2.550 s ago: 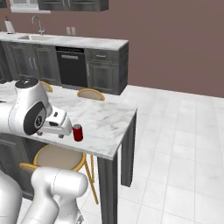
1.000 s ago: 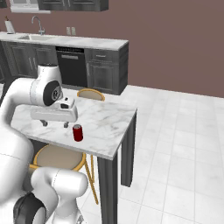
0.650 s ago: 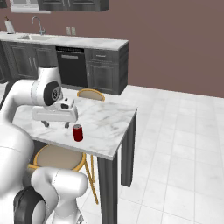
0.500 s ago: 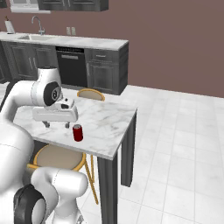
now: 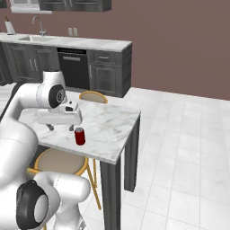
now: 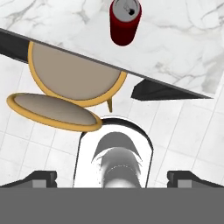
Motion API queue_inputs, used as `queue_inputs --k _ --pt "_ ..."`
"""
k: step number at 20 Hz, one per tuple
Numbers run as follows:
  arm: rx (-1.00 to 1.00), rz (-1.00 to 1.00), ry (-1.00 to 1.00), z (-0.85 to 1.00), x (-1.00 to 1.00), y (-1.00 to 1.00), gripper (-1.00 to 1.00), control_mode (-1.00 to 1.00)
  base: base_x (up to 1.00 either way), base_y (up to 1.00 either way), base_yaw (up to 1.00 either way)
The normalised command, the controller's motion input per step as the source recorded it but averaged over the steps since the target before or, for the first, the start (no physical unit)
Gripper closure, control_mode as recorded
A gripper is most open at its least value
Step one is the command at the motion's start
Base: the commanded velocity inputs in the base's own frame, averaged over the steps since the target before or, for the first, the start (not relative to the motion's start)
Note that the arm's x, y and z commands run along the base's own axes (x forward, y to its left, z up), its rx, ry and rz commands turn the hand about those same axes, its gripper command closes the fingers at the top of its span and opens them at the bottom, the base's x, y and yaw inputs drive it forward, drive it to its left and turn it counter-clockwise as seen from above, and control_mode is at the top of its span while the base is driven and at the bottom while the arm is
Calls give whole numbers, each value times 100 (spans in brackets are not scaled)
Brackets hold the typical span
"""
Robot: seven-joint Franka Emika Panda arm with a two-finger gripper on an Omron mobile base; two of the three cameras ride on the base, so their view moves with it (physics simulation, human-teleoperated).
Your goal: Four empty soda cans are scattered around the kitchen. Gather all the cans and cluster them next to the stove for recycling.
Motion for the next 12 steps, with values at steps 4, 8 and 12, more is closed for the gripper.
queue_inputs --k 4,8,12 --pt "0 1 2 -9 20 0 -100 -100 0 0 0" --pt "0 0 1 -10 16 0 -100 -100 0 0 0" --pt "0 0 0 -13 17 0 -100 -100 0 0 0"
